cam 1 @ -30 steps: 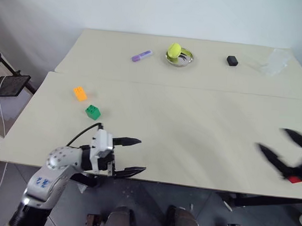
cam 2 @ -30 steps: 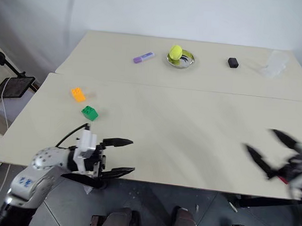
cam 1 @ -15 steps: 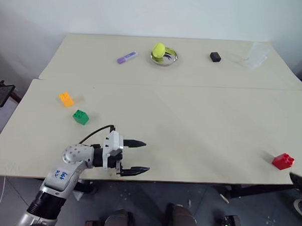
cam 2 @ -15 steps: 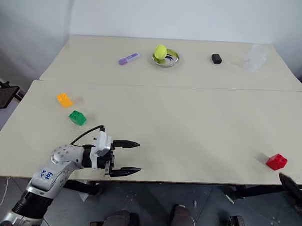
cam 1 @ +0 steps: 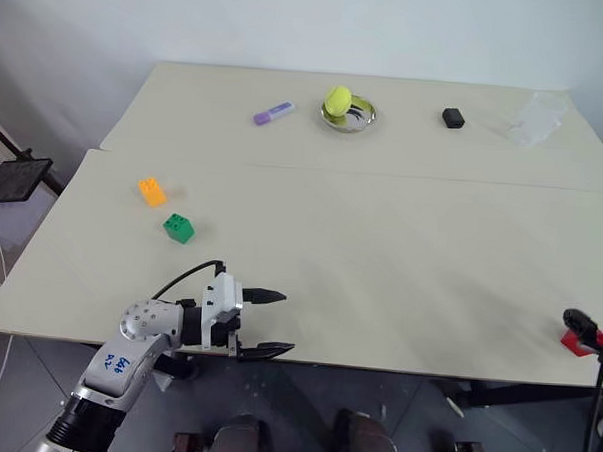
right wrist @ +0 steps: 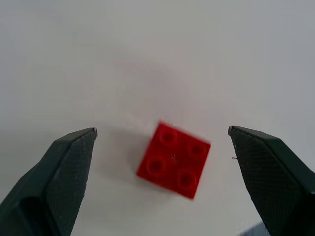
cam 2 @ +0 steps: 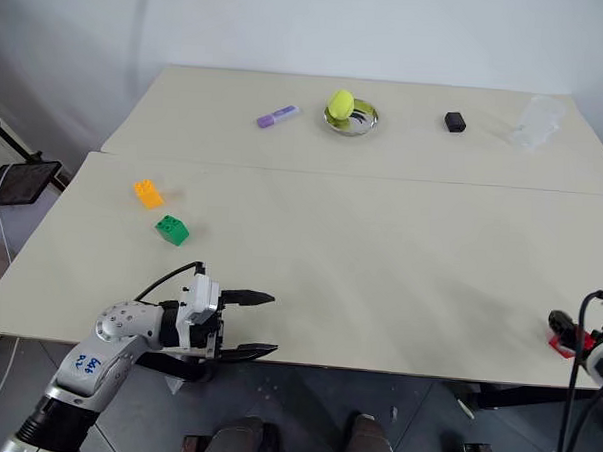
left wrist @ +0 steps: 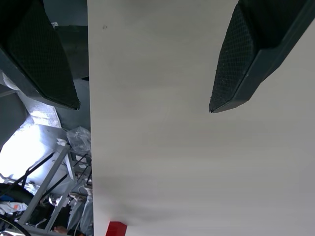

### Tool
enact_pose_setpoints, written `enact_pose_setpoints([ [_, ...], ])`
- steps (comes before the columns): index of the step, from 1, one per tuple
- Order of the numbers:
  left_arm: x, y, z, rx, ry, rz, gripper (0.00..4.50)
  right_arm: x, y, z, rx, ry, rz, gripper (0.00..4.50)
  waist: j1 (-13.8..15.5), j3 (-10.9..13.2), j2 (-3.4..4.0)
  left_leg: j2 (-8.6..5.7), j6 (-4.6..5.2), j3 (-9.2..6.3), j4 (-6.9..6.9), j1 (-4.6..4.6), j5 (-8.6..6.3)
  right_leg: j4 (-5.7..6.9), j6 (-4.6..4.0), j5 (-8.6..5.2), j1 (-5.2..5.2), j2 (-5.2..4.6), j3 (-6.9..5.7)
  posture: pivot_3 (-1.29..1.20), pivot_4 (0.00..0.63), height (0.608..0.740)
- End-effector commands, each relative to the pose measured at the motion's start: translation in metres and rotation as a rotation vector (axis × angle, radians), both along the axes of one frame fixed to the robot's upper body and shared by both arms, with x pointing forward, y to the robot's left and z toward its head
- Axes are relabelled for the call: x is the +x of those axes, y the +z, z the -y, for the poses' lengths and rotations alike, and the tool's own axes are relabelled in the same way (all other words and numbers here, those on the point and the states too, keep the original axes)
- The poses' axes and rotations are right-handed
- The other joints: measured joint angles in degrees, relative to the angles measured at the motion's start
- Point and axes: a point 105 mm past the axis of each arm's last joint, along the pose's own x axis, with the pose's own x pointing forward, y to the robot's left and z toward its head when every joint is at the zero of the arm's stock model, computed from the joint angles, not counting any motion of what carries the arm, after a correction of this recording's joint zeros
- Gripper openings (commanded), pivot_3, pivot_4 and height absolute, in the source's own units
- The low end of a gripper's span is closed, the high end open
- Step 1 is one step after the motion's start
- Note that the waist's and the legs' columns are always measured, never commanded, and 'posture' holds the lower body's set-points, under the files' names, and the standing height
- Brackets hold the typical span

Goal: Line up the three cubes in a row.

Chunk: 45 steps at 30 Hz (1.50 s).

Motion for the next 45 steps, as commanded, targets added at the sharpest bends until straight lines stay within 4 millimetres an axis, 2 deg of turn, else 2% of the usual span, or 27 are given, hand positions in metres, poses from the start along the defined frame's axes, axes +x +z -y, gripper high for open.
enact_pose_setpoints([
  [1,-0.001,0.011,0.0,-0.008,-0.001,0.066,4.47,0.0,-0.001,0.001,-0.028,-0.05,0.009,4.5,-0.12,-0.01,0.01,0.0,0.0,0.02,0.0,0.02,0.0,-0.01,0.02,0.01,0.0,0.0,0.02,0.0,0.15,0.74],
  [2,-0.001,0.012,0.0,-0.011,-0.001,0.071,4.47,0.002,-0.003,0.0,-0.021,-0.056,0.012,4.5,-0.19,-0.01,0.01,0.0,0.0,0.03,0.0,0.02,0.0,-0.01,0.02,0.01,0.0,0.01,0.03,0.0,0.15,0.74],
  [9,0.002,0.015,-0.007,-0.007,0.026,0.104,4.5,0.021,-0.008,-0.025,0.026,0.017,0.056,2.23,-1.0,-0.02,0.03,0.03,0.01,0.07,-0.02,0.04,-0.01,0.0,0.03,0.01,-0.02,0.03,0.08,0.0,0.15,0.74],
  [11,0.003,0.015,-0.008,-0.005,0.036,0.11,4.5,0.03,-0.003,-0.033,0.037,0.077,0.088,1.55,-1.3,-0.02,0.03,0.03,0.02,0.07,-0.02,0.04,-0.02,-0.01,0.03,0.02,-0.01,0.03,0.08,0.0,0.15,0.74],
  [12,0.002,0.014,-0.009,-0.004,0.041,0.113,4.5,0.037,0.002,-0.041,0.049,0.142,0.118,1.49,-1.38,-0.02,0.03,0.03,0.03,0.08,-0.02,0.03,-0.02,-0.02,0.04,0.02,-0.01,0.03,0.08,0.0,0.15,0.74],
  [14,0.003,0.014,-0.011,-0.002,0.058,0.117,4.5,0.052,0.015,-0.063,0.041,0.317,0.168,1.49,-1.57,-0.01,0.05,0.03,0.03,0.07,-0.02,0.04,-0.03,-0.01,0.04,0.02,-0.01,0.04,0.08,0.0,0.15,0.74],
  [16,0.003,0.013,-0.012,0.0,0.069,0.119,4.5,0.063,0.027,-0.093,-0.014,0.563,0.188,1.49,-1.71,0.0,0.07,0.03,0.05,0.14,-0.03,0.04,-0.04,-0.02,0.05,0.03,-0.05,0.04,0.14,0.0,0.15,0.74],
  [19,0.002,0.011,-0.013,-0.003,0.096,0.121,4.5,0.071,0.041,-0.16,-0.135,1.097,0.222,1.49,-2.12,0.02,0.04,0.04,0.07,0.15,-0.08,0.07,-0.05,-0.06,0.07,0.04,-0.05,0.06,0.14,0.0,0.15,0.74],
  [20,0.001,0.01,-0.013,-0.004,0.103,0.122,4.5,0.071,0.041,-0.176,-0.179,1.235,0.221,1.49,-2.26,0.02,0.03,0.06,0.06,0.15,-0.08,0.09,-0.06,-0.06,0.07,0.04,-0.05,0.09,0.15,0.0,0.15,0.74],
  [21,0.002,0.01,-0.013,-0.005,0.108,0.122,4.5,0.072,0.039,-0.183,-0.207,1.315,0.217,1.49,-2.32,0.03,0.02,0.06,0.05,0.15,-0.08,0.07,-0.06,-0.08,0.07,0.04,-0.05,0.09,0.13,0.0,0.15,0.74],
  [25,0.002,0.009,-0.018,-0.003,0.149,0.13,4.5,0.083,0.014,-0.236,-0.325,1.781,0.02,1.49,-2.88,0.09,-0.11,0.03,0.05,0.19,-0.06,0.03,-0.04,-0.17,0.14,0.08,0.0,0.07,0.08,0.0,0.15,0.74],
  [27,0.001,0.009,-0.024,0.003,0.182,0.134,4.5,0.098,0.013,-0.259,-0.351,1.866,-0.002,1.49,-3.05,0.1,-0.12,0.04,0.08,0.22,0.01,0.02,-0.05,-0.16,0.16,0.09,-0.05,0.04,0.14,0.0,0.15,0.74],
  [32,-0.005,0.005,-0.038,0.035,0.236,0.139,4.5,0.12,0.008,-0.282,-0.41,1.968,-0.044,1.49,-2.85,0.12,-0.14,0.09,-0.02,0.55,-0.01,0.0,-0.09,0.09,0.16,0.09,-0.17,0.05,-0.03,0.0,0.15,0.74],
  [36,-0.008,0.005,-0.05,0.053,0.296,0.146,4.5,0.125,0.004,-0.284,-0.404,2.008,-0.067,1.49,-2.84,0.09,-0.21,0.07,-0.02,0.53,0.0,-0.03,-0.13,0.06,0.17,0.09,-0.14,0.02,-0.11,0.0,0.15,0.74],
  [38,-0.01,0.006,-0.056,0.052,0.324,0.147,4.5,0.126,0.003,-0.285,-0.408,2.019,-0.067,2.22,-2.99,0.09,-0.21,0.1,-0.03,0.58,0.01,0.0,-0.14,0.04,0.17,0.09,-0.13,0.01,-0.12,0.0,0.15,0.74],
  [40,-0.01,0.005,-0.075,0.062,0.417,0.157,4.5,0.128,0.01,-0.286,-0.438,2.025,0.008,2.82,-3.03,0.09,-0.21,0.13,-0.04,0.62,0.0,0.04,-0.14,0.07,0.17,0.09,-0.14,0.02,-0.12,0.0,0.15,0.74],
  [42,-0.01,0.007,-0.096,0.043,0.53,0.18,4.5,0.127,0.022,-0.28,-0.439,2.024,0.078,3.46,-3.04,0.1,-0.21,0.16,-0.07,0.61,0.0,0.04,-0.15,0.1,0.17,0.09,-0.15,0.03,-0.14,0.0,0.15,0.74],
  [43,-0.01,0.007,-0.101,0.032,0.556,0.185,4.5,0.127,0.025,-0.278,-0.439,2.022,0.097,3.76,-3.03,0.1,-0.21,0.16,-0.07,0.61,0.0,0.04,-0.16,0.1,0.16,0.09,-0.15,0.03,-0.14,0.0,0.15,0.74],
  [45,-0.014,0.012,-0.119,-0.011,0.672,0.206,4.5,0.123,0.041,-0.268,-0.426,2.01,0.251,4.37,-2.84,0.1,-0.21,0.15,-0.07,0.61,0.0,0.01,-0.17,0.07,0.17,0.09,-0.16,0.02,-0.15,0.0,0.15,0.74],
])
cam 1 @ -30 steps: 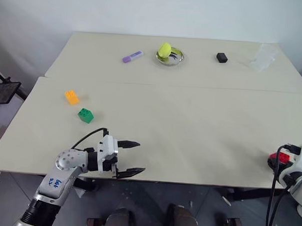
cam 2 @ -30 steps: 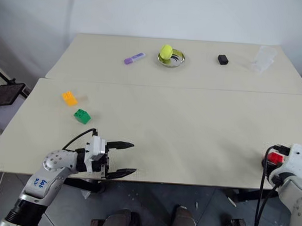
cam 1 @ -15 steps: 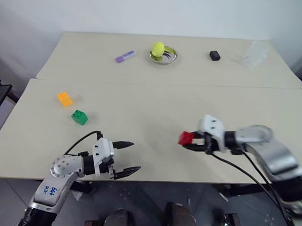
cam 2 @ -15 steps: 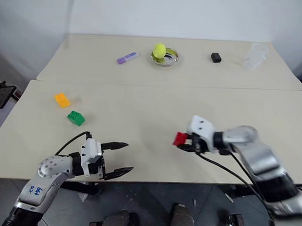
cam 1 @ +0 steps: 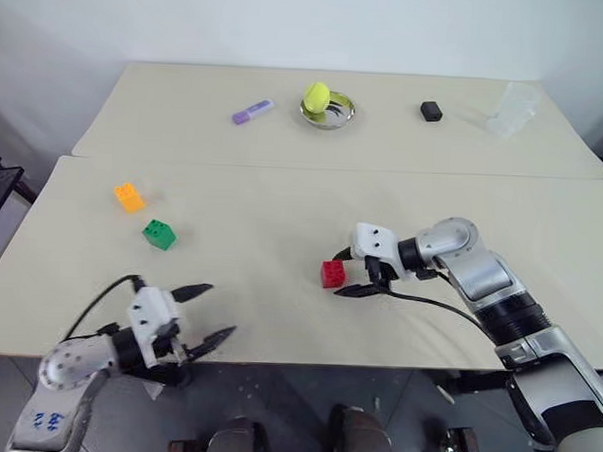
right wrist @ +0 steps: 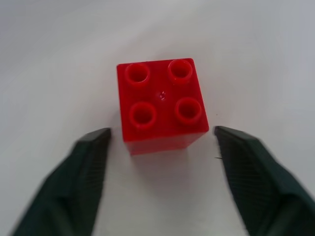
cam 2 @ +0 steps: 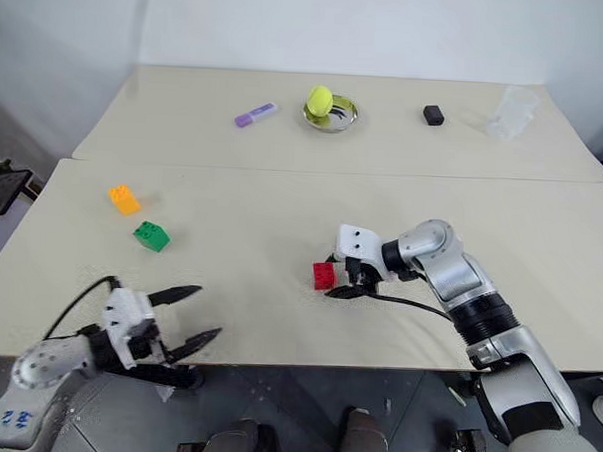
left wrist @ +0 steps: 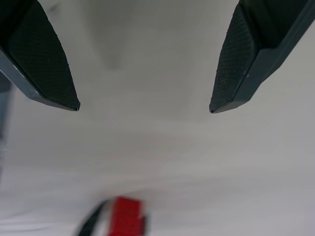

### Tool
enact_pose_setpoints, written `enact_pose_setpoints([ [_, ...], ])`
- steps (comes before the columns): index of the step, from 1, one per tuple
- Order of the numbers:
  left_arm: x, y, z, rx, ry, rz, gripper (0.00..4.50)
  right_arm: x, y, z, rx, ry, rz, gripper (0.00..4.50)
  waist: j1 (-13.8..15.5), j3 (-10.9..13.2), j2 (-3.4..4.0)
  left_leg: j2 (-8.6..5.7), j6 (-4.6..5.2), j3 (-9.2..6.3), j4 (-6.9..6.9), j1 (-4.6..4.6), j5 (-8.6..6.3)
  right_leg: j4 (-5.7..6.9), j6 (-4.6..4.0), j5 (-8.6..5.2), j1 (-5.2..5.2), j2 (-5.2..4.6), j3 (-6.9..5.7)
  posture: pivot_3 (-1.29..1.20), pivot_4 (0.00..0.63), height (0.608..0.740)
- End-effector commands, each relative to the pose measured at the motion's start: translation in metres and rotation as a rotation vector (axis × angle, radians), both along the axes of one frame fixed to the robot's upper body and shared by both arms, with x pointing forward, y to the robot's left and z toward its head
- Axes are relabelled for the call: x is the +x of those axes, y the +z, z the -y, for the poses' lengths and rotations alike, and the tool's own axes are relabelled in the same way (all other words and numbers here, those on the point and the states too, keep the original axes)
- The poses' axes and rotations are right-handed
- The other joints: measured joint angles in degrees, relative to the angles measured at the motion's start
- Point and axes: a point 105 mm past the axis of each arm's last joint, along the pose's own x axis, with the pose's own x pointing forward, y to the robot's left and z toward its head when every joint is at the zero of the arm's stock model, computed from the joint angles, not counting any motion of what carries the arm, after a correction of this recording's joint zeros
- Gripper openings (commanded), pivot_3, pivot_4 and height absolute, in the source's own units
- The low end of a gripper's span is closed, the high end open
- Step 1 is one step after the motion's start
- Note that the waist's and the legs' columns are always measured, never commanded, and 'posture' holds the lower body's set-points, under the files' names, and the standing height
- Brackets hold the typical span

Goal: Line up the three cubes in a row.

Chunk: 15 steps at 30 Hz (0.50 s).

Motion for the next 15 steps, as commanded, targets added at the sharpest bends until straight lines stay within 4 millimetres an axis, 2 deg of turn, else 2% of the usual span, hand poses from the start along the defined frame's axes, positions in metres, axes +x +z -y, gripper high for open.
enact_pose_setpoints([
  [1,-0.007,0.015,-0.032,-0.09,0.195,0.104,4.5,-0.008,0.038,0.017,0.229,0.035,0.098,4.47,0.13,0.0,-0.01,-0.01,0.02,0.0,0.0,0.0,-0.01,-0.03,0.0,0.0,0.01,-0.02,0.0,0.0,0.15,0.74],
  [4,-0.024,0.014,-0.072,-0.179,0.415,0.138,4.5,-0.031,0.069,0.038,0.589,0.064,0.145,4.47,0.17,0.01,-0.04,0.0,0.08,-0.01,0.0,0.01,-0.11,-0.11,0.06,0.04,0.04,-0.03,-0.03,0.0,0.15,0.74],
  [5,-0.029,0.012,-0.082,-0.201,0.479,0.137,4.5,-0.036,0.073,0.047,0.665,0.043,0.154,4.47,0.16,0.01,-0.04,0.0,0.08,-0.02,-0.01,0.0,-0.12,-0.15,0.08,0.04,0.08,-0.03,-0.11,0.0,0.15,0.74],
  [8,-0.046,0.003,-0.111,-0.274,0.643,0.121,4.5,-0.046,0.06,0.067,0.715,-0.066,0.113,4.47,0.13,0.01,-0.06,0.02,0.07,-0.02,-0.01,0.05,-0.15,-0.2,0.09,0.05,0.14,-0.03,-0.2,0.0,0.15,0.74],
  [12,-0.063,-0.012,-0.126,-0.312,0.668,0.021,4.5,-0.056,0.049,0.081,0.757,-0.113,0.181,4.47,0.06,-0.03,-0.12,0.03,0.1,-0.04,0.0,0.14,-0.17,-0.25,0.07,0.04,0.21,-0.04,-0.16,0.0,0.15,0.74],
  [13,-0.062,-0.013,-0.126,-0.319,0.644,-0.001,4.5,-0.058,0.047,0.082,0.759,-0.12,0.196,4.47,0.04,-0.03,-0.12,0.03,0.11,-0.04,0.0,0.14,-0.17,-0.25,0.06,0.03,0.19,-0.04,-0.15,0.0,0.15,0.74],
  [15,-0.048,-0.003,-0.122,-0.302,0.569,0.015,4.5,-0.063,0.042,0.081,0.735,-0.096,0.213,4.47,0.0,-0.02,-0.13,0.03,0.11,-0.04,0.0,0.16,-0.17,-0.23,0.0,0.0,0.17,-0.04,-0.1,0.0,0.15,0.74],
])
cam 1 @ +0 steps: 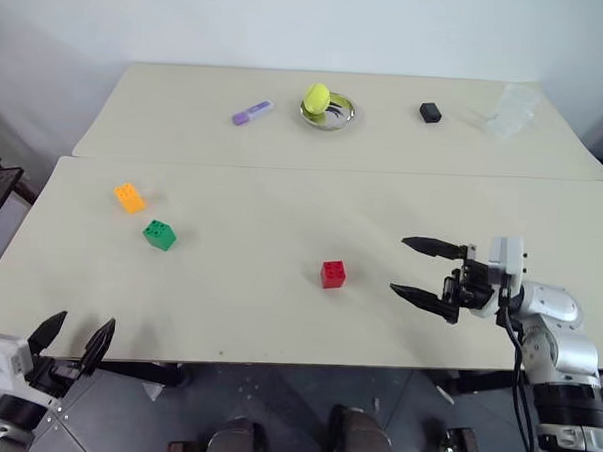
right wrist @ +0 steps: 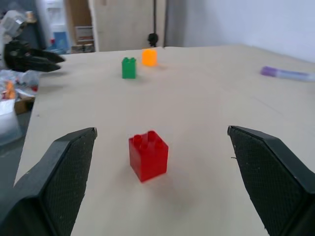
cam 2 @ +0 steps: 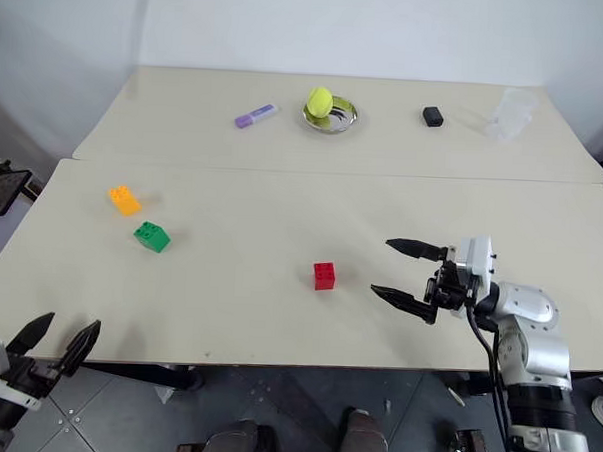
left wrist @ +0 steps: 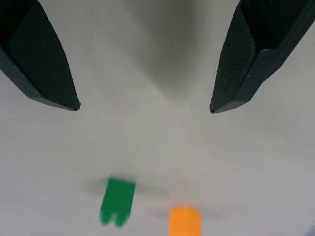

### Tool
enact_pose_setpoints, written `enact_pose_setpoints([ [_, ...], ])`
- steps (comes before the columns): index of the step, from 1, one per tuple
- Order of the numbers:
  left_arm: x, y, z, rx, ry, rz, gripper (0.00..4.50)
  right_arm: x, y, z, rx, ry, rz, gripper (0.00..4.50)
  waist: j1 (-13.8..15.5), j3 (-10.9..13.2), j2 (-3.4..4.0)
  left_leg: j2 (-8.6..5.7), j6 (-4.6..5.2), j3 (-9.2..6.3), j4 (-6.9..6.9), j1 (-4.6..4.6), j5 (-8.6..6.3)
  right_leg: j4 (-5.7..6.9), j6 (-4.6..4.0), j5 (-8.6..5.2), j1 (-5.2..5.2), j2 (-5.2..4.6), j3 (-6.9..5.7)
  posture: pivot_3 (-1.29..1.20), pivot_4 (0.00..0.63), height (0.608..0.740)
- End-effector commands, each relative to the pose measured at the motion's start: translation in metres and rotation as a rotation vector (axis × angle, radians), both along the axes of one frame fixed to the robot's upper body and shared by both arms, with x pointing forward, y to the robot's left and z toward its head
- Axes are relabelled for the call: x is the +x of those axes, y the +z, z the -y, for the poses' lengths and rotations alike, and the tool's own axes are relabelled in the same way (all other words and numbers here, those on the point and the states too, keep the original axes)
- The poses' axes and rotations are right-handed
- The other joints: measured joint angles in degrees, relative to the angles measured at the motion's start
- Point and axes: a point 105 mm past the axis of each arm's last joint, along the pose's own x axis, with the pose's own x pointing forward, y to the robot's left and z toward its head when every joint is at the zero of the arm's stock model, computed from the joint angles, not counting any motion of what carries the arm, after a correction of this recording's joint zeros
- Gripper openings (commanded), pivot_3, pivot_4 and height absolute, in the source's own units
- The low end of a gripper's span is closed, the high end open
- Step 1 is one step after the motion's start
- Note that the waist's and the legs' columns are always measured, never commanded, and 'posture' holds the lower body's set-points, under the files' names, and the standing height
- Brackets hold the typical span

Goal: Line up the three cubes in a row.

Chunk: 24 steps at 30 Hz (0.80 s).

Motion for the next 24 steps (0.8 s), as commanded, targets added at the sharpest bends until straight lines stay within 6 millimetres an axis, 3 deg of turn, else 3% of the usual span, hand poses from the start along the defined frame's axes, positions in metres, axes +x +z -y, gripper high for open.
enact_pose_setpoints([
  [1,0.02,0.024,0.005,0.026,-0.105,0.068,4.5,-0.008,0.009,0.0,-0.033,0.016,0.095,4.47,0.15,0.0,0.0,0.0,-0.01,0.0,0.0,0.01,0.01,0.01,-0.02,-0.01,0.0,0.0,0.01,0.0,0.15,0.74],
  [4,0.056,0.036,0.019,0.095,-0.207,0.077,4.5,-0.008,0.007,-0.002,-0.043,0.017,0.098,4.47,0.92,0.0,-0.01,-0.03,-0.01,-0.01,0.02,0.03,0.03,0.1,-0.04,0.0,0.03,-0.03,0.04,0.0,0.15,0.74],
  [9,0.108,0.044,0.024,0.147,-0.27,0.062,4.5,-0.009,0.004,-0.012,-0.047,0.047,0.076,4.47,1.21,-0.01,0.01,-0.06,-0.03,0.13,0.05,0.03,0.06,0.27,-0.04,0.01,-0.05,-0.01,0.06,0.0,0.15,0.74],
  [16,0.153,0.04,0.037,0.187,-0.28,0.051,4.5,-0.014,0.0,-0.024,-0.057,0.07,0.057,4.47,0.41,-0.01,0.0,-0.01,-0.12,0.14,0.02,0.0,0.03,0.36,0.01,0.03,-0.11,0.01,-0.26,0.0,0.15,0.74],
  [19,0.16,0.044,0.039,0.154,-0.277,0.069,3.89,-0.017,0.0,-0.026,-0.055,0.06,0.055,4.5,0.14,-0.01,-0.02,-0.02,-0.12,0.14,0.02,-0.02,0.03,0.34,0.04,0.05,-0.09,0.01,-0.27,0.0,0.15,0.74],
  [24,0.16,0.044,0.046,0.158,-0.328,0.065,2.39,-0.02,-0.002,-0.024,-0.058,0.028,0.054,4.5,0.02,-0.01,-0.02,-0.01,-0.13,0.13,0.02,-0.01,0.04,0.34,0.05,0.05,-0.09,0.01,-0.28,0.0,0.15,0.74],
])
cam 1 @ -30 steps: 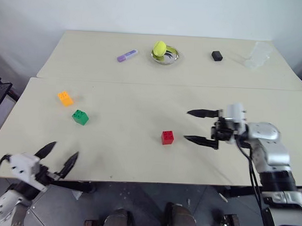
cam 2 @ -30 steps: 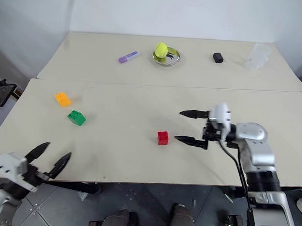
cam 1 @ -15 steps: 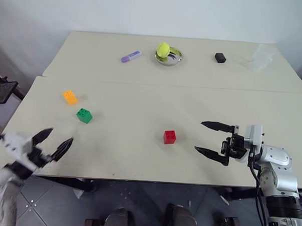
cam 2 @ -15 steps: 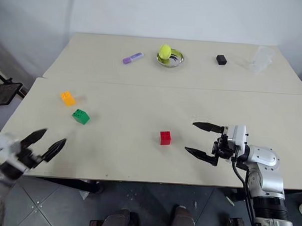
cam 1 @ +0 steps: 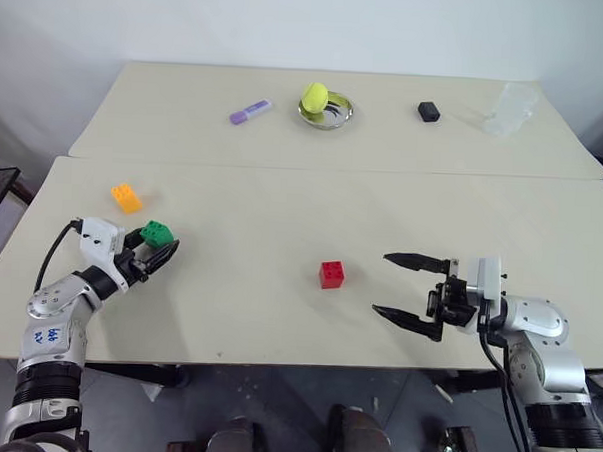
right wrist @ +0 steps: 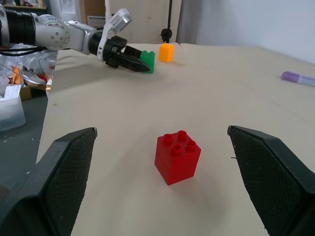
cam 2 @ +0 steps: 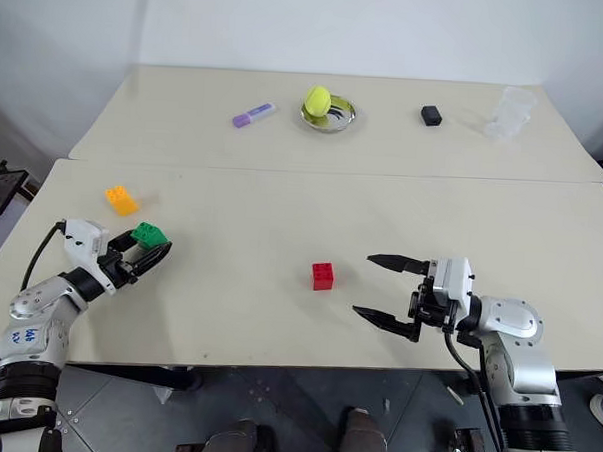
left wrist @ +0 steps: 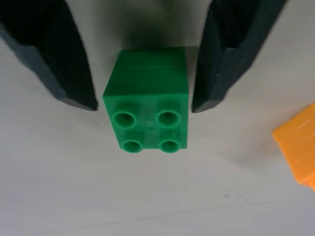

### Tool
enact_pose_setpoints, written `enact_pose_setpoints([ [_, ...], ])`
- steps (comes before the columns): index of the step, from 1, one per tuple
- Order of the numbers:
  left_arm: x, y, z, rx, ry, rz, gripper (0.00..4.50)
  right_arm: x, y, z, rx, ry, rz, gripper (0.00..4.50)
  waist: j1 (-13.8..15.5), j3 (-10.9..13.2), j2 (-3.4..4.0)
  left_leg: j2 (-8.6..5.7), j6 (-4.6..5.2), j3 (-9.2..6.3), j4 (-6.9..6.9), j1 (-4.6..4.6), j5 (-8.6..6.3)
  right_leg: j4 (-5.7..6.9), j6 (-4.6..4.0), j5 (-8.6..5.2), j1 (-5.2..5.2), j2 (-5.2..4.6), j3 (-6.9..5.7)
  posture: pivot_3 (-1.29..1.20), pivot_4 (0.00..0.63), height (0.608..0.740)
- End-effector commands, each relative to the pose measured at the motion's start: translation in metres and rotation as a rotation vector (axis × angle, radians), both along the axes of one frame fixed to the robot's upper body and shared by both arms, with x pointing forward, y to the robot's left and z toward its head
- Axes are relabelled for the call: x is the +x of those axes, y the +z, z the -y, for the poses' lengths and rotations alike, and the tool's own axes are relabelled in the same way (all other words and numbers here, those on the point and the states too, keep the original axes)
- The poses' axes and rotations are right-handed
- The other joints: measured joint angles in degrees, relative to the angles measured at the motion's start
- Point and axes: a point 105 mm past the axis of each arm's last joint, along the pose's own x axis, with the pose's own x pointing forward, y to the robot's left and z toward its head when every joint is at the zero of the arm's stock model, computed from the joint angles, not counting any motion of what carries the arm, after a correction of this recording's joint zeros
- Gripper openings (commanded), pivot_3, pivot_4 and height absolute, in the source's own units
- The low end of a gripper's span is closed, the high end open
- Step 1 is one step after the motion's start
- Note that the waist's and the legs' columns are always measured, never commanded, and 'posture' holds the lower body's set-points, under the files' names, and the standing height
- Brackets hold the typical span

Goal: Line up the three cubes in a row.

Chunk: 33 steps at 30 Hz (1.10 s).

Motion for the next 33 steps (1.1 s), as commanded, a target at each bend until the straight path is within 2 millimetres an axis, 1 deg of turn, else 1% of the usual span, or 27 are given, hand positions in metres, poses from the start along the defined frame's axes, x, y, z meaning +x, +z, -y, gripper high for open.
enact_pose_setpoints([
  [1,0.002,0.013,0.006,0.036,-0.055,0.051,2.05,-0.003,0.009,0.003,0.004,-0.027,0.042,4.5,0.05,0.0,0.0,0.0,0.0,0.0,0.0,0.0,0.0,0.0,0.0,0.0,0.0,0.0,0.0,0.0,0.15,0.74],
  [3,0.006,0.018,0.014,0.038,-0.105,0.068,1.49,-0.004,0.008,0.006,0.0,-0.044,0.039,4.5,0.23,0.01,-0.02,0.0,0.0,0.0,0.01,0.0,0.01,0.0,0.0,0.0,0.01,0.0,0.0,0.0,0.15,0.74],
  [4,0.006,0.022,0.026,0.032,-0.177,0.08,1.5,-0.005,0.007,0.007,-0.001,-0.05,0.037,4.5,0.42,0.02,-0.03,0.0,0.0,-0.02,0.02,-0.01,0.01,0.0,0.0,0.0,0.03,0.0,0.0,0.0,0.15,0.74],
  [6,0.003,0.024,0.063,0.086,-0.405,0.079,1.5,-0.008,0.004,0.01,-0.009,-0.064,0.028,4.5,0.84,0.01,-0.03,-0.02,0.01,-0.02,0.06,-0.01,0.02,-0.03,0.0,0.0,0.06,0.0,0.0,0.0,0.15,0.74],
  [7,0.002,0.023,0.077,0.121,-0.498,0.072,1.5,-0.01,0.003,0.012,-0.012,-0.072,0.022,4.5,1.16,0.01,-0.03,-0.02,0.0,-0.02,0.07,-0.01,0.02,-0.05,0.0,0.0,0.07,0.0,-0.01,0.0,0.15,0.74],
  [9,0.002,0.021,0.091,0.159,-0.59,0.055,1.5,-0.011,0.002,0.014,-0.015,-0.082,0.015,4.5,1.55,0.01,-0.03,-0.04,0.01,-0.01,0.07,-0.02,0.02,-0.06,0.0,0.0,0.08,0.0,-0.01,0.0,0.15,0.74],
  [14,0.013,0.013,0.144,0.264,-0.856,0.016,1.5,-0.021,-0.003,0.02,-0.033,-0.103,-0.01,4.5,1.72,0.02,-0.04,-0.05,0.02,0.01,0.11,-0.04,0.04,-0.1,0.0,0.0,0.1,0.02,-0.01,0.0,0.15,0.74],
  [16,0.016,0.01,0.159,0.293,-0.924,0.012,1.5,-0.024,-0.003,0.02,-0.033,-0.11,-0.015,4.5,1.6,0.02,-0.05,-0.07,0.04,0.02,0.13,-0.07,0.04,-0.22,0.0,0.0,0.13,0.02,-0.01,0.0,0.15,0.74],
  [18,0.018,0.008,0.169,0.307,-0.968,0.006,1.5,-0.025,-0.003,0.02,-0.032,-0.117,-0.017,4.5,1.35,0.03,-0.06,-0.08,0.05,0.03,0.13,-0.1,0.03,-0.26,0.01,0.0,0.12,0.02,-0.01,0.0,0.15,0.74],
  [21,0.016,0.001,0.175,0.338,-1.025,-0.016,1.5,-0.027,-0.004,0.02,-0.031,-0.124,-0.019,4.5,1.02,0.04,-0.08,-0.06,0.05,0.02,0.09,-0.08,0.03,-0.26,0.01,0.0,0.11,0.04,-0.01,0.0,0.15,0.74],
  [28,0.011,-0.008,0.174,0.332,-1.07,-0.063,1.5,-0.027,-0.007,0.021,-0.031,-0.142,-0.019,4.5,1.45,0.04,-0.09,-0.06,0.07,-0.02,0.17,-0.09,0.03,-0.25,0.01,0.01,0.14,0.03,-0.01,0.0,0.15,0.74],
  [30,0.006,-0.009,0.175,0.294,-1.102,-0.083,1.5,-0.026,-0.009,0.019,-0.031,-0.14,-0.021,4.5,1.45,0.04,-0.09,-0.06,0.07,-0.04,0.2,-0.09,0.02,-0.23,0.01,0.01,0.15,0.03,-0.01,0.0,0.15,0.74],
  [32,0.005,-0.008,0.176,0.293,-1.103,-0.061,1.5,-0.025,-0.011,0.018,-0.033,-0.135,-0.024,4.5,1.44,0.04,-0.09,-0.06,0.08,-0.04,0.24,-0.1,0.02,-0.22,0.01,0.01,0.15,0.03,-0.01,0.0,0.15,0.74],
  [33,0.004,-0.008,0.176,0.29,-1.102,-0.062,1.85,-0.024,-0.011,0.017,-0.033,-0.13,-0.025,4.5,1.44,0.04,-0.09,-0.05,0.08,-0.05,0.25,-0.1,0.02,-0.21,0.01,0.01,0.15,0.03,-0.01,0.0,0.15,0.74],
])
